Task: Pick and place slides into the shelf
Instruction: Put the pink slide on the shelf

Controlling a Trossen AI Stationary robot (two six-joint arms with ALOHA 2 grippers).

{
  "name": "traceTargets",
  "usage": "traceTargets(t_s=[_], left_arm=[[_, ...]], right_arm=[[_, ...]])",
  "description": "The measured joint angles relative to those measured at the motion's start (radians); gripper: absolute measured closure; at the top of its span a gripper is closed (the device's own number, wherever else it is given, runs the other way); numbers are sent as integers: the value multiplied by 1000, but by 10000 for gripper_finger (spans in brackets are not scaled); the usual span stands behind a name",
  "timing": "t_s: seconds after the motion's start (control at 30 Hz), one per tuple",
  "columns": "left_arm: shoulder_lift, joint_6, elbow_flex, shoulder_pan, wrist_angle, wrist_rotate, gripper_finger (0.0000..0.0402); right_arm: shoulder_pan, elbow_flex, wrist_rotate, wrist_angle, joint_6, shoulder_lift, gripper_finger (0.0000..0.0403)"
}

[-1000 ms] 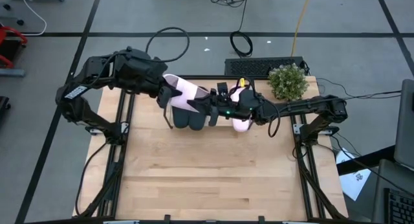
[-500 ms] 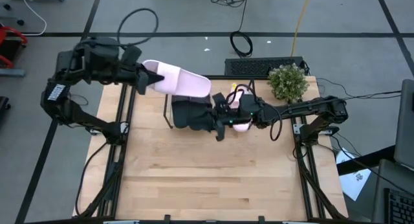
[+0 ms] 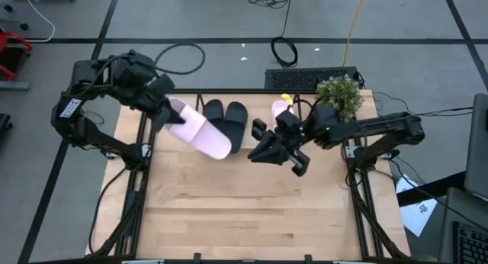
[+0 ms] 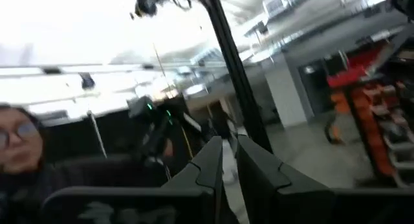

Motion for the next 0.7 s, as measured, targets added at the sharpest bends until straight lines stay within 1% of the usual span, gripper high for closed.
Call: traceTargets(t_s=[0.07, 0.17, 0.27, 0.37, 0.43, 0.57, 0.7], left_arm=[[5, 21, 0, -9, -20, 38, 401], [18, 56, 0, -37, -25, 102, 401], [37, 81, 0, -75, -23, 156, 401], [54, 99, 0, -115, -25, 172, 402], [76, 115, 1, -146, -24, 181, 402], [127, 173, 1, -197, -25, 183, 402], [180, 233, 1, -232, -49, 184, 402]], right_arm=[[0, 0, 5, -128, -43, -33, 365], [1, -1, 79, -383, -90, -77, 365], [0, -3, 171, -638, -93, -107, 364], [-1, -3, 220, -785, -60, -106, 364], [1, -3, 226, -828, -36, -103, 364], [2, -3, 207, -825, -12, -96, 364], [20, -3, 237, -799, -57, -97, 364]])
